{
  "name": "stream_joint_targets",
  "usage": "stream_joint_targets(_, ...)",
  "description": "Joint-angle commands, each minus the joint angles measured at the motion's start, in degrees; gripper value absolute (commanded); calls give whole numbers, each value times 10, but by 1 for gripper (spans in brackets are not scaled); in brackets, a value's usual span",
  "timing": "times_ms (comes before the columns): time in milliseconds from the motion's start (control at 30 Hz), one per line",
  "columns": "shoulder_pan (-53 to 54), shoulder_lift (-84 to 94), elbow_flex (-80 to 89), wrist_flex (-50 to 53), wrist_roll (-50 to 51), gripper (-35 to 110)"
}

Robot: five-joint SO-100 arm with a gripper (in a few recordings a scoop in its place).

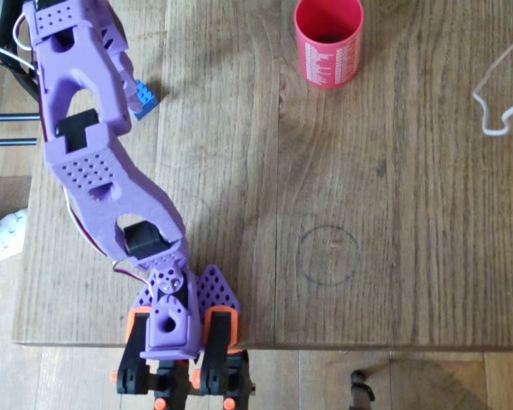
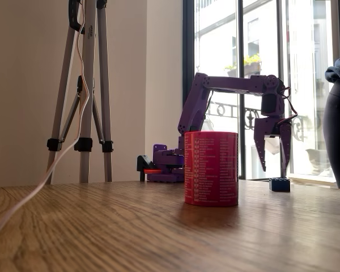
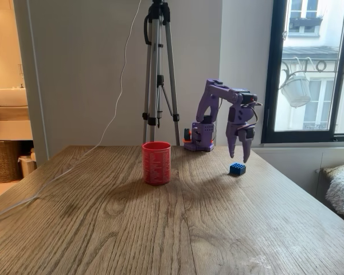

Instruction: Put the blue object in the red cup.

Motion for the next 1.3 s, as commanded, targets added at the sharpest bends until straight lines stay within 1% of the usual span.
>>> stream_joint_targets(0,3,4,-36,15,-19,47)
stream_joint_targets(267,3,-25,-40,40,-47,47)
stream_joint_targets(567,27,-72,-85,61,-76,46)
stream_joint_targets(900,34,-105,-93,78,-78,42)
stream_joint_targets(967,33,-114,-95,83,-77,36)
stream_joint_targets(1033,33,-120,-95,91,-76,33)
stream_joint_targets(1067,33,-123,-95,91,-76,27)
stream_joint_targets(1133,36,-125,-96,90,-72,3)
stream_joint_targets(1167,38,-125,-96,88,-71,1)
stream_joint_targets(1267,45,-123,-98,89,-71,1)
